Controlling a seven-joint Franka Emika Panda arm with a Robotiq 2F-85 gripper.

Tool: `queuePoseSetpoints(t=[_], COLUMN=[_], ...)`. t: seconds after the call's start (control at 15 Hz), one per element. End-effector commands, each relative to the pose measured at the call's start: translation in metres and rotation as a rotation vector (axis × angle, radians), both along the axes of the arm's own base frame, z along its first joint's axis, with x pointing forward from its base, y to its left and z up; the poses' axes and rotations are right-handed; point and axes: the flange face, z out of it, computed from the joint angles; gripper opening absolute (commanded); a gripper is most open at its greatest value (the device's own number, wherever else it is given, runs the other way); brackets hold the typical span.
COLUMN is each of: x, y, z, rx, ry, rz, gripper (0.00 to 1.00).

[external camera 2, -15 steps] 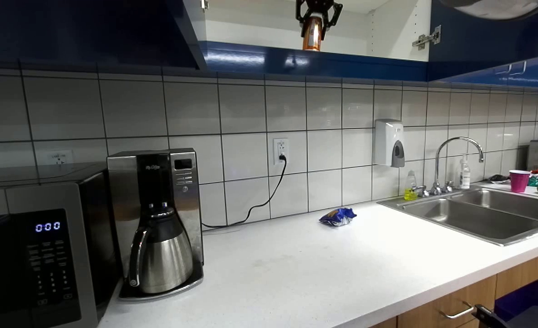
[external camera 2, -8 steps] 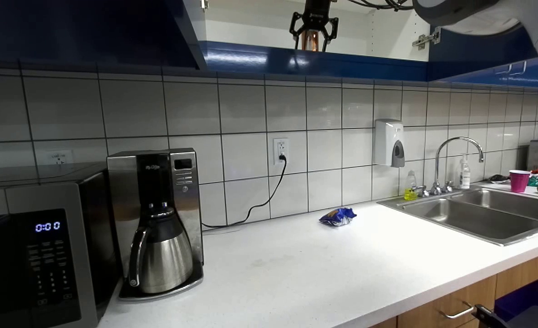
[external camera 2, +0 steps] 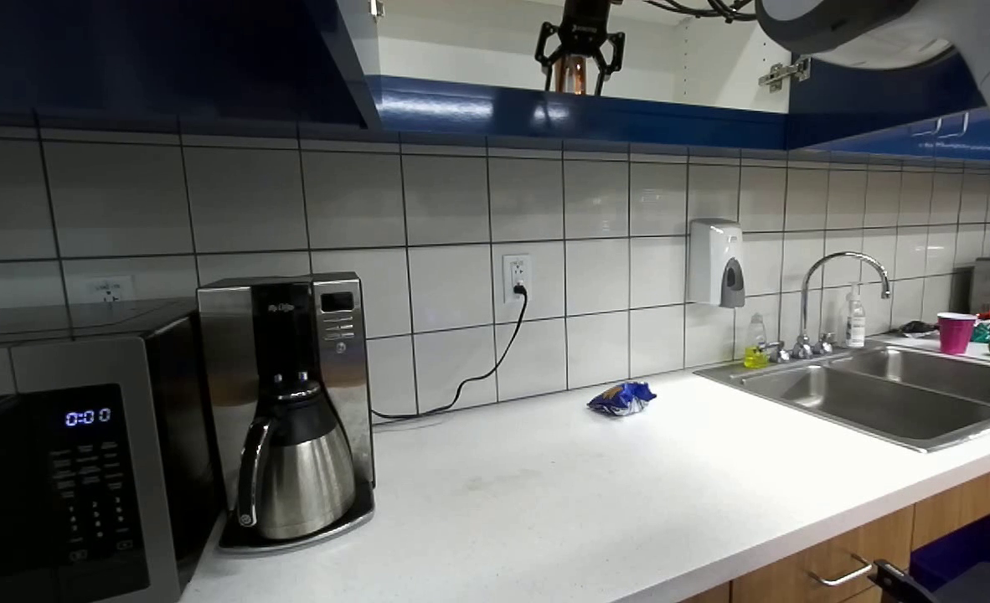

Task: Put the orange can inside the cabinet

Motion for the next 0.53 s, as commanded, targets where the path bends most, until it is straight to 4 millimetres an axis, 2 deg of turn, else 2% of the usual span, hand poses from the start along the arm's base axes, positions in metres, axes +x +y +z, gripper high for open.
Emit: queuePoseSetpoints(t=[0.0,0.47], x=[-0.008,-0.008], y=[-0.014,-0.04], z=[0.004,-0.003], rx=[0.014,-0.001], ry=[0.016,0.041], rz=[0.018,0.028], gripper=[1.0,1.0])
